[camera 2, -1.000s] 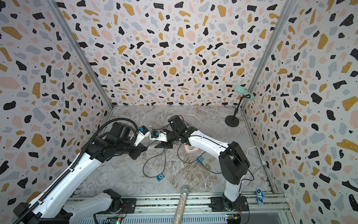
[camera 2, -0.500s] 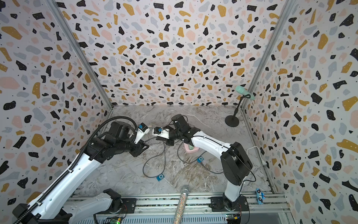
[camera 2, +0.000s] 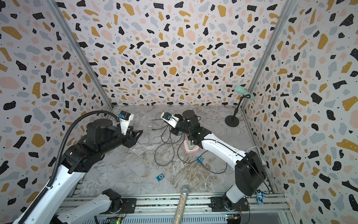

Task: Charge mp3
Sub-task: Pick up the charging cable from the center of the board.

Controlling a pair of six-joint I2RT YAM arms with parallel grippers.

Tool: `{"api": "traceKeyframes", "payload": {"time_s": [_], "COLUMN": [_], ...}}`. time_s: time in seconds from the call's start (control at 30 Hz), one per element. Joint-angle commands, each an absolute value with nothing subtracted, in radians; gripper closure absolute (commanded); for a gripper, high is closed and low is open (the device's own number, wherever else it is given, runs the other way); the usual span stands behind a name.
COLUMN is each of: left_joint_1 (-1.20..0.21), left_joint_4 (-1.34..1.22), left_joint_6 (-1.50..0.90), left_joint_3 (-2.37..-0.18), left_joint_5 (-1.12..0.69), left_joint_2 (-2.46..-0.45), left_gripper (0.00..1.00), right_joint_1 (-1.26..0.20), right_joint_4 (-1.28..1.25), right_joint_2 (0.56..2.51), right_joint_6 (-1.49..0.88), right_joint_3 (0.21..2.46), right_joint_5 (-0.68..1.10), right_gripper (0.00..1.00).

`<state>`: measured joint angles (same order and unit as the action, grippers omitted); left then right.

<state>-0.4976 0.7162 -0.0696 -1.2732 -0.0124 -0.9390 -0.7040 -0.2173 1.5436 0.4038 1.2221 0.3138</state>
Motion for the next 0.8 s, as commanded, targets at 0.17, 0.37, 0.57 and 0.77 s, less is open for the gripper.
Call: {"api": "traceKeyframes", "payload": {"time_s": [0.17,0.37,0.57,0.77], "left_joint_1": [-0.484,-0.449,-0.423,-0.423], "left_joint_4": [0.571,0.446,0.245,0.164], "left_joint_6": [-0.244,-0.468,-0.708,-0.832], "left_joint_3": [-1.246,-1.201,-1.128,-1.048], "left_joint_5": [0.029,-0.018,-0.219,-0.247], "left_joint_2": [-0.947,-0.931,-0.938,-0.917], "left_gripper": [0.43,0.39,0.4,0.42], "right_joint_1": [-0.704,-0.752,-0.875,-0.948], "right_joint_4": [-0.31,-0.394,-0.499,-0.61], "right_joint_2": [1.382,1.228,1.18,1.196], "right_joint_6": [0.327,0.316,0.426,0.531], "right_joint_3": [1.178,1.002,0.902,0.856], "right_joint_5": [0.034,-0.214,-0.483,-0.612], "right_gripper": [1.0,1.0,1.0,1.0]}}
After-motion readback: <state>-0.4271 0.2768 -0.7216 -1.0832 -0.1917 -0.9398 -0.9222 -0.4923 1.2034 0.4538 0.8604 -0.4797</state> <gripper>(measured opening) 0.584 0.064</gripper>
